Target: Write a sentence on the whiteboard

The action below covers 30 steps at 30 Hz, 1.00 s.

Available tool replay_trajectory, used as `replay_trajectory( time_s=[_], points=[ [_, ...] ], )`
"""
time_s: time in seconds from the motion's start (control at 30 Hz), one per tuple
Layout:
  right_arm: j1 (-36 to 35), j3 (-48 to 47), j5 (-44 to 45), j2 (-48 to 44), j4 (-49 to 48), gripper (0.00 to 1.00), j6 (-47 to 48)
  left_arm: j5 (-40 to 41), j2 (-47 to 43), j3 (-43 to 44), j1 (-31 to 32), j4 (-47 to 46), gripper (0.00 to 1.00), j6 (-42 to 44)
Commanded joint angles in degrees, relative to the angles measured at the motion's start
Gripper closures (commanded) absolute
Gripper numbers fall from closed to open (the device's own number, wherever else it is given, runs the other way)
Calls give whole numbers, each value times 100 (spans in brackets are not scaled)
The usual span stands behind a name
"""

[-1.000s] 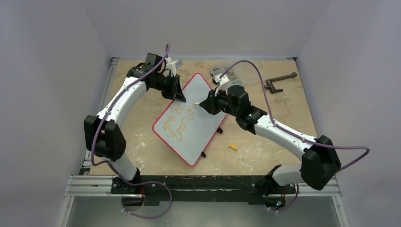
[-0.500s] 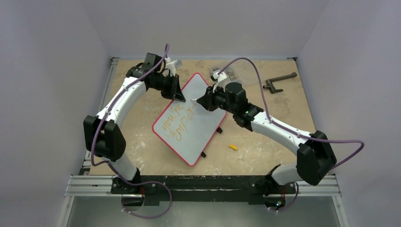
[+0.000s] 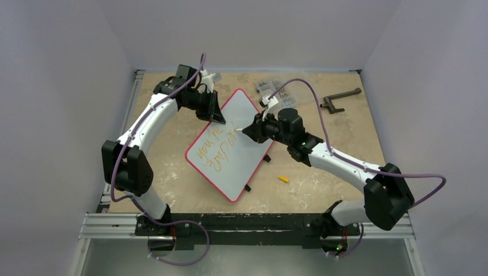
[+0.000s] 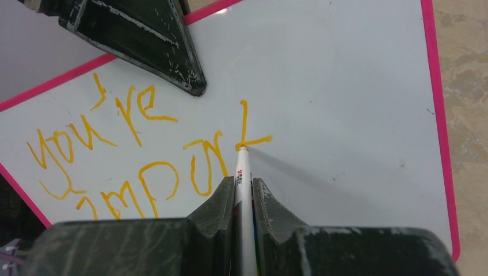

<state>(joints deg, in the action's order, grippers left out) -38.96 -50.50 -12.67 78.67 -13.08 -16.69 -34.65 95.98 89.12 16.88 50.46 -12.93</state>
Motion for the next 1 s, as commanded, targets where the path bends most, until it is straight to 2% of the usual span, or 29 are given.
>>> replay_trajectory(
  time_s=[0.0,0.63,0.97],
  points=[
    [-38,319,-187,-72,117,100,-56,685,-129,-12,-20,-66,100,299],
    [-41,686,82,-416,347,100,7,697,-194,-31,-14,-61,100,308],
    [-41,420,721,-321,404,100,-64,697,-270,-35,-16,-52,100,308]
  ],
)
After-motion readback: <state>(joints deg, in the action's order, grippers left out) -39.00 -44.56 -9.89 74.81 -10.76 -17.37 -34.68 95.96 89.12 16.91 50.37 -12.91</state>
